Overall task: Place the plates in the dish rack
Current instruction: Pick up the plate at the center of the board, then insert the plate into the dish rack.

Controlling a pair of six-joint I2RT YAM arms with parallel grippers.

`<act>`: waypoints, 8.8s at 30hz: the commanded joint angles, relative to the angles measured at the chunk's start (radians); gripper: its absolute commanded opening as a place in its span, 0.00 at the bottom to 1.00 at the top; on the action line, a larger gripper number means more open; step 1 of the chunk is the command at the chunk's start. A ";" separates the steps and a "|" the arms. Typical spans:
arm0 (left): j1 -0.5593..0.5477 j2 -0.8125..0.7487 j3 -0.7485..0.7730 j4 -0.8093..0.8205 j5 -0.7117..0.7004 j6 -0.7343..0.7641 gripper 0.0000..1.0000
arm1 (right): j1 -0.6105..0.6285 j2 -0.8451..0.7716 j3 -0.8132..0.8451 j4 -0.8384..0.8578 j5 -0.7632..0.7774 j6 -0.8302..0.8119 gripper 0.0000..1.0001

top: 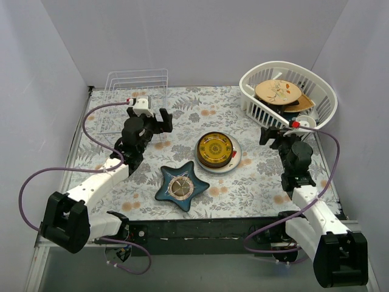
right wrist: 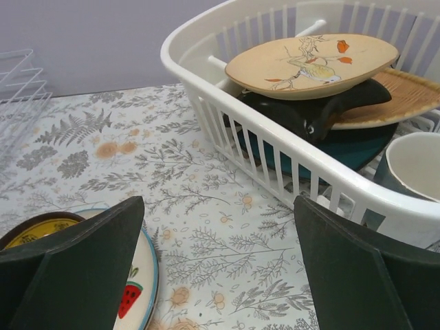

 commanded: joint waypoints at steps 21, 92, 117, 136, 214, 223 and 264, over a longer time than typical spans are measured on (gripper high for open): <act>-0.013 -0.088 -0.023 -0.273 0.172 -0.309 0.98 | 0.299 0.149 0.432 -0.835 0.558 0.129 0.99; -0.371 0.373 0.106 -0.144 -0.051 -0.341 0.80 | 0.339 0.592 0.467 -0.652 -0.042 0.166 0.61; -0.391 0.379 0.144 -0.156 -0.076 -0.328 0.38 | 0.337 0.653 0.424 -0.629 -0.040 0.175 0.60; -0.398 0.363 0.155 -0.175 -0.097 -0.329 0.00 | 0.337 0.591 0.444 -0.655 -0.068 0.158 0.66; -0.107 -0.170 0.381 -0.596 -0.298 -0.142 0.00 | 0.252 0.169 0.364 -0.499 -0.395 0.206 0.89; -0.035 -0.162 0.414 -0.606 -0.272 -0.117 0.00 | 0.250 0.201 0.346 -0.471 -0.462 0.224 0.88; 0.040 -0.257 0.068 -0.273 0.367 -0.492 0.00 | 0.221 0.429 0.209 0.465 -0.821 0.865 0.80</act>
